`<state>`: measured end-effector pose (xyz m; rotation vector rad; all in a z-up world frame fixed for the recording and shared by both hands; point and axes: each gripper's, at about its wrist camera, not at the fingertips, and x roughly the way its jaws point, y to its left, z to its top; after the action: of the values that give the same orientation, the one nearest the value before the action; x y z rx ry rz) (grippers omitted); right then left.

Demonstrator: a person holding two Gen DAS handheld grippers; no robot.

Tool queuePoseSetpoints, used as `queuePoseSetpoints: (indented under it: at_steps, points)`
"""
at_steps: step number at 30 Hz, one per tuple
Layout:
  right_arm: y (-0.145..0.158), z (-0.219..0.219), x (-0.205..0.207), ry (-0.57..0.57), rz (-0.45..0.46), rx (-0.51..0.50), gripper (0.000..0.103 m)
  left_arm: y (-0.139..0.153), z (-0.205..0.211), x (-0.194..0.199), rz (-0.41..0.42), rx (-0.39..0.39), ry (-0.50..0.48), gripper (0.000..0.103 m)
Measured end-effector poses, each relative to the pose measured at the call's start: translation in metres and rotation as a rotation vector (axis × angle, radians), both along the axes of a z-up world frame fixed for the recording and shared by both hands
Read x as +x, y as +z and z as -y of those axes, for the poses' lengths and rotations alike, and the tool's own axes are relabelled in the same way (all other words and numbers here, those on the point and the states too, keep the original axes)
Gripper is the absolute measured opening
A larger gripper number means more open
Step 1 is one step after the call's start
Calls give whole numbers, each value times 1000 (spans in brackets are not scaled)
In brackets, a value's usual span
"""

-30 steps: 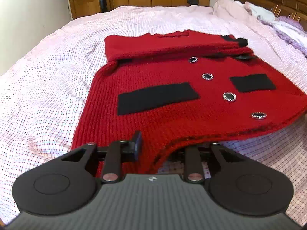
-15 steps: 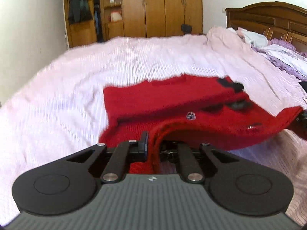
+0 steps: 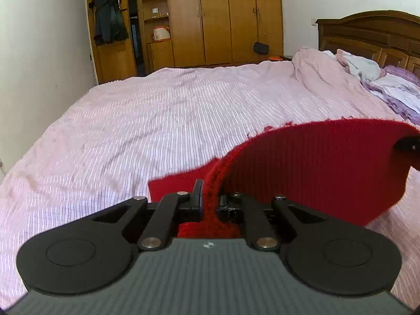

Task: Fold small clothes
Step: 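Lift the hem with both grippers and fold it onto the collar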

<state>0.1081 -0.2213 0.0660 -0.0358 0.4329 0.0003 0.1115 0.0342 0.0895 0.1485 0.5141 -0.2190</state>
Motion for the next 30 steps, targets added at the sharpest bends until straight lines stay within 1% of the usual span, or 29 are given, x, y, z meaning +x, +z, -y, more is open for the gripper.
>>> queuePoseSetpoints:
  at_steps: [4,7,11,16,19,21,22,24,27,28,29,30]
  points:
    - [2,0,41,-24,-7,-35,9,7,8,44,4,12,6,9]
    - [-5,3,70,-39,-27,-26,9,-1,13,77,-14,18,6,9]
    - [-27,5,109,-49,-70,-9,9,-26,14,121,-66,37,19,9]
    - [-60,-4,144,-49,-119,-35,9,-74,15,165,-176,45,43,11]
    - [-82,-8,161,-61,-154,-52,10,-99,14,177,-208,48,48,11]
    - [-96,-6,172,-71,-183,-52,11,-109,17,178,-202,66,45,11]
    - [-102,-6,175,-72,-192,-51,11,-112,18,178,-198,76,44,15]
    - [-112,-5,177,-65,-189,-54,12,-114,19,180,-198,89,46,18]
    - [-110,-6,175,-55,-178,-65,14,-107,16,181,-208,72,41,20]
    - [-107,-6,173,-51,-174,-63,15,-105,14,179,-209,63,38,24]
    - [-103,-5,172,-51,-167,-59,20,-100,13,177,-213,61,39,28]
    - [-99,-4,170,-49,-158,-51,27,-95,12,170,-220,65,45,35]
